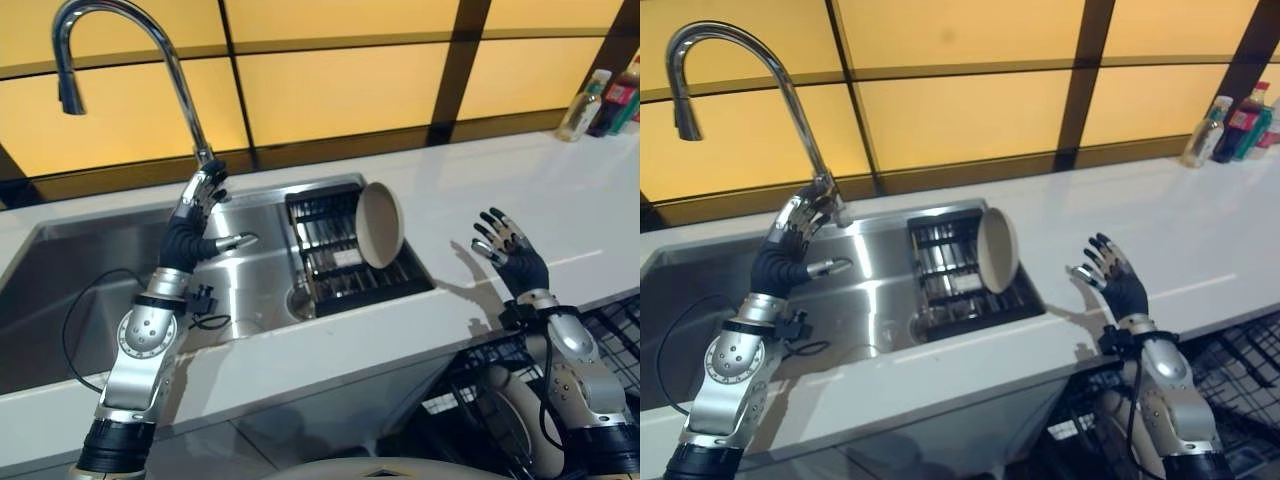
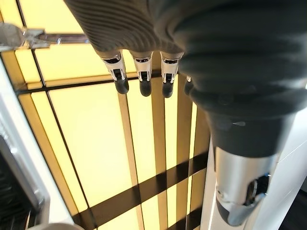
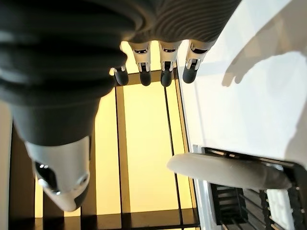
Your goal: Pick up plates and place into dishwasher.
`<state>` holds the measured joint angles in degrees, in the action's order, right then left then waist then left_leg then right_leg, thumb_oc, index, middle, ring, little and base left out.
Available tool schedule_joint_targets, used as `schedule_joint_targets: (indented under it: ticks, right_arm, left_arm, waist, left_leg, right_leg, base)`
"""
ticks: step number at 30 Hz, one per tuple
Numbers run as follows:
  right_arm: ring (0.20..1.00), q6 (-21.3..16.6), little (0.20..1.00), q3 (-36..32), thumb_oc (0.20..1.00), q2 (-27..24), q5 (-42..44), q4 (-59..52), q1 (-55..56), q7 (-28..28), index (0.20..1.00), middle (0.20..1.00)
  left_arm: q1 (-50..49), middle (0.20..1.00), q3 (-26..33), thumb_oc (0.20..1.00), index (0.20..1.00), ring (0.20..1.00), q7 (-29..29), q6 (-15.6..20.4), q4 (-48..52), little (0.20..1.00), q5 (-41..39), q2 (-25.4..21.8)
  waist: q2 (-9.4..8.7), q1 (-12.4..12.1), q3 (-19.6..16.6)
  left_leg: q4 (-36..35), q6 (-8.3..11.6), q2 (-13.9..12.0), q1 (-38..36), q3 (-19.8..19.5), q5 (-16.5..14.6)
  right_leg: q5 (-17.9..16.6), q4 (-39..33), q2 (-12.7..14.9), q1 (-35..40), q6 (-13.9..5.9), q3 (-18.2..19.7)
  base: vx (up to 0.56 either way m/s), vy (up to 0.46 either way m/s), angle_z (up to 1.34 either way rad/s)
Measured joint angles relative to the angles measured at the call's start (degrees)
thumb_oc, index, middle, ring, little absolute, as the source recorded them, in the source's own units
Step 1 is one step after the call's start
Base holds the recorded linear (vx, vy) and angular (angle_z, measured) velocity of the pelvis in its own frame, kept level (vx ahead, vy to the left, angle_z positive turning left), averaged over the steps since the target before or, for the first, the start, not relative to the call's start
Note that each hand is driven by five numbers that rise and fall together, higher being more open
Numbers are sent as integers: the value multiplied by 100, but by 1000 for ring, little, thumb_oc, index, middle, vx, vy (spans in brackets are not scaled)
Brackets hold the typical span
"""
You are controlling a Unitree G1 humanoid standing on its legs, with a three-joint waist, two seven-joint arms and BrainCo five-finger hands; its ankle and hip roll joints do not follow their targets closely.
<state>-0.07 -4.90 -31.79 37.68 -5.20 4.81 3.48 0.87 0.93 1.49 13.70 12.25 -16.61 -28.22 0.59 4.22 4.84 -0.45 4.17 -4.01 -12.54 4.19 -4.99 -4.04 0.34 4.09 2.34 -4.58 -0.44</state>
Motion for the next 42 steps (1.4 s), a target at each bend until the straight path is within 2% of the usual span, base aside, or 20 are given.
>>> schedule_joint_targets:
  ticks: [2,6,10,14,18,24,29,32,34,36,37,38,39,40,41,42]
  right_arm:
    - [1000,-57,1000,-129,1000,-17,0,0,158,109,1000,1000]
    - [1000,-374,1000,-296,1000,-92,8,1,325,257,1000,1000]
    - [1000,-673,1000,-313,1000,-92,29,1,287,205,1000,1000]
    - [1000,-899,1000,-109,1000,-97,68,-15,76,35,1000,1000]
    - [1000,-1192,1000,-64,1000,-97,209,-17,-188,-144,1000,1000]
    - [1000,-1529,1000,67,1000,-95,251,-33,-356,-279,1000,1000]
    - [1000,-1647,1000,151,1000,-98,252,-118,-654,-514,1000,1000]
    - [1000,-1645,1000,344,1000,-98,251,-128,-918,-540,1000,1000]
    - [1000,-1636,1000,333,1000,-104,258,-124,-1037,-534,1000,1000]
    - [1000,-1584,1000,310,1000,-145,346,-113,-1128,-515,1000,1000]
    - [1000,-1553,1000,304,1000,-151,388,-111,-1168,-493,1000,1000]
    - [1000,-1537,1000,299,1000,-152,468,-105,-1212,-442,1000,1000]
    - [1000,-1517,1000,257,1000,-162,487,-76,-1271,-370,1000,1000]
    - [1000,-1486,1000,175,1000,-168,526,-80,-1301,-321,1000,1000]
    - [1000,-1422,1000,130,1000,-185,583,-87,-1295,-258,1000,1000]
    - [1000,-1322,1000,114,1000,-261,589,-75,-1388,-191,1000,1000]
  left_arm:
    - [-2,1000,-4,1000,1000,1000,0,-5,-3,1000,0,-1]
    - [49,1000,-96,1000,1000,1000,-43,16,-6,1000,-7,-93]
    - [542,1000,-438,1000,1000,1000,-144,26,-20,1000,-44,-517]
    - [800,1000,-450,1000,1000,1000,-291,74,-20,1000,-52,-837]
    - [1098,1000,-489,1000,1000,1000,-460,53,-16,1000,-49,-1005]
    - [1608,1000,-602,1000,1000,1000,-567,90,-24,1000,-43,-1486]
    - [2021,1000,-694,1000,1000,1000,-658,114,42,1000,15,-1818]
    - [2133,1000,-699,1000,1000,1000,-702,127,54,1000,64,-1829]
    - [2250,1000,-721,1000,1000,1000,-751,135,56,1000,407,-1847]
    - [2504,1000,-1015,1000,1000,1000,-789,109,35,1000,681,-1897]
    - [2611,1000,-1143,1000,1000,1000,-790,97,28,1000,764,-1927]
    - [2737,1000,-1284,1000,1000,1000,-806,61,14,1000,938,-1956]
    - [2888,1000,-1445,1000,1000,1000,-835,10,-25,1000,1101,-1964]
    - [3171,1000,-1696,1000,1000,1000,-863,-53,-96,1000,1246,-2044]
    - [3572,1000,-2003,1000,1000,1000,-874,-83,-302,1000,1423,-2185]
    - [3938,1000,-2231,1000,1000,1000,-910,-101,-571,1000,1619,-2291]
  waist:
    - [-7,102,84]
    - [-79,144,302]
    - [-336,140,580]
    - [-497,125,876]
    - [-567,127,1189]
    - [-633,127,1344]
    - [-692,116,1486]
    - [-698,99,1504]
    - [-699,102,1510]
    - [-739,105,1529]
    - [-767,108,1544]
    - [-790,114,1560]
    - [-719,63,1598]
    - [-639,10,1688]
    - [-807,87,1713]
    - [-897,157,1764]
  left_leg:
    - [0,1,-17,5,6,0]
    - [98,27,-31,133,43,-12]
    - [487,85,-53,730,-19,-55]
    - [896,181,-164,1285,-129,-123]
    - [1231,215,-237,1838,-288,-162]
    - [1425,238,-312,2215,-428,-178]
    - [1462,198,-301,2445,-439,-130]
    - [1476,168,-273,2513,-441,-109]
    - [1453,150,-234,2587,-433,-49]
    - [1358,150,-166,2626,-427,43]
    - [1310,131,-124,2625,-414,83]
    - [1233,77,-81,2625,-409,117]
    - [1041,-11,-238,2641,-374,220]
    - [1000,100,-438,2663,-179,408]
    - [981,130,-343,2668,-72,429]
    - [937,129,-260,2690,-87,434]
  right_leg:
    - [-3,-3,-3,-2,3,6]
    - [-17,64,-23,-138,14,72]
    - [-90,183,-84,-586,54,183]
    - [-225,184,-186,-907,168,158]
    - [-319,213,-282,-1246,215,168]
    - [-350,232,-363,-1486,201,170]
    - [-408,205,-359,-1680,130,235]
    - [-419,211,-353,-1765,133,305]
    - [-433,236,-324,-1854,113,346]
    - [-432,227,-285,-1930,105,449]
    - [-417,223,-261,-1962,85,498]
    - [-312,169,-222,-2003,-70,518]
    - [-161,305,-304,-2060,-270,460]
    - [-34,1202,-395,-2306,-157,435]
    - [445,1743,-349,-2361,-84,474]
    - [558,1616,-292,-2312,178,571]
  base:
    - [23,-97,-1]
    - [-139,-134,-7]
    - [-205,-158,0]
    - [-210,-124,7]
    - [-123,-101,13]
    - [-96,-71,8]
    - [-103,-5,3]
    - [-41,41,4]
    - [-5,67,8]
    - [3,68,8]
    - [-1,64,2]
    - [1,64,-11]
    - [3,66,-13]
    - [5,66,20]
    - [5,61,57]
    - [7,66,66]
